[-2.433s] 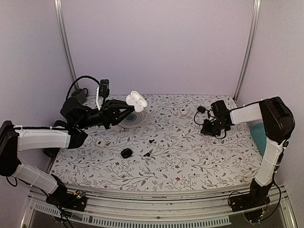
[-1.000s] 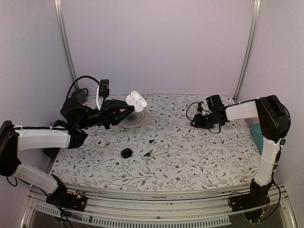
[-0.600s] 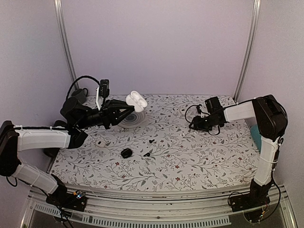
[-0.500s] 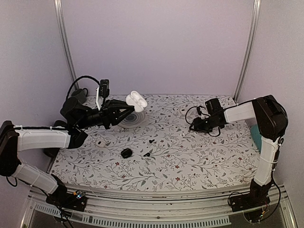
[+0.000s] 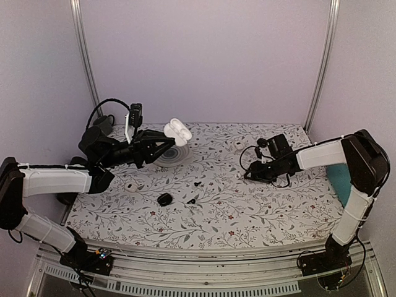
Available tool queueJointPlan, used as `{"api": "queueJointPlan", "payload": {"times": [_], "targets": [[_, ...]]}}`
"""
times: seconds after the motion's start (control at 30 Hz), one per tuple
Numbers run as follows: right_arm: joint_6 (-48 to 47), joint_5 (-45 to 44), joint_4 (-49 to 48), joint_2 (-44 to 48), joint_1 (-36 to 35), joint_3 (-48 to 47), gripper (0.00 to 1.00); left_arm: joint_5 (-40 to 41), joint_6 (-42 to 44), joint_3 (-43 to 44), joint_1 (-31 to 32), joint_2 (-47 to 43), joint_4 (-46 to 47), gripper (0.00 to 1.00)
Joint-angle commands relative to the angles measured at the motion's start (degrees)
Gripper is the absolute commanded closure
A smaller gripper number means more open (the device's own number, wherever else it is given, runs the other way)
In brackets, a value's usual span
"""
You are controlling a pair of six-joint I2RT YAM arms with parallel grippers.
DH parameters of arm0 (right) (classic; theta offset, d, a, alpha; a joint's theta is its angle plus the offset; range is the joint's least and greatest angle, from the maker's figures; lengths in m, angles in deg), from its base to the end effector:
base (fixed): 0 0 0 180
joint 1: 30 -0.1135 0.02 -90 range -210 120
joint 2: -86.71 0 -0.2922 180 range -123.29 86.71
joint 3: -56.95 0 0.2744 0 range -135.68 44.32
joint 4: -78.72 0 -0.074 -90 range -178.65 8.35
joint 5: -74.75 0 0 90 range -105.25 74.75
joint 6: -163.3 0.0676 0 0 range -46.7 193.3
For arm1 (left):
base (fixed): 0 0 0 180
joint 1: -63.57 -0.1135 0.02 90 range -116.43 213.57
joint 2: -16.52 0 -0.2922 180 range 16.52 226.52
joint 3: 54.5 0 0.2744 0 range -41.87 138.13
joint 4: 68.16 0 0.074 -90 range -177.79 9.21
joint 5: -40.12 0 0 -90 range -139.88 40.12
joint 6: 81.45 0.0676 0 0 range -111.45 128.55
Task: Insert the wireless bluetooth earbuds into the charging case
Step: Move the left earbud to the center of the board.
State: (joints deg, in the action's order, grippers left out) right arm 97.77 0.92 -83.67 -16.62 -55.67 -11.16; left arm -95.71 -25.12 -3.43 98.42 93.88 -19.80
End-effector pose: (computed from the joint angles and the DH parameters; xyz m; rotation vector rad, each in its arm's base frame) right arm 0.3483 0.1883 0.1289 -0.1504 2.5813 0.7003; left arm 0.2302 -0.2194 0.3226 0.7907 1.2316 -1.4691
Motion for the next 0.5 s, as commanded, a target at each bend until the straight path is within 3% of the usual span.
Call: {"api": "queueJointPlan", "payload": {"times": [0.0, 0.23, 0.47], "targets": [[2.3, -4.7, 1.2, 4.4, -1.0, 0.9, 0.5, -0.4, 0.0, -0.6, -0.6, 0.1, 1.9, 1.0], [-3.6, -9.3, 8.8, 2.8, -1.9, -4.9, 0.55, -0.4, 0.0, -0.8, -0.6, -0.2, 2.2, 1.0], [-2.2, -8.6, 10.9, 0.5, -3.4, -7.7, 0.59, -0.1, -0.1, -1.4, -0.7, -0.5, 2.6, 1.0]]}}
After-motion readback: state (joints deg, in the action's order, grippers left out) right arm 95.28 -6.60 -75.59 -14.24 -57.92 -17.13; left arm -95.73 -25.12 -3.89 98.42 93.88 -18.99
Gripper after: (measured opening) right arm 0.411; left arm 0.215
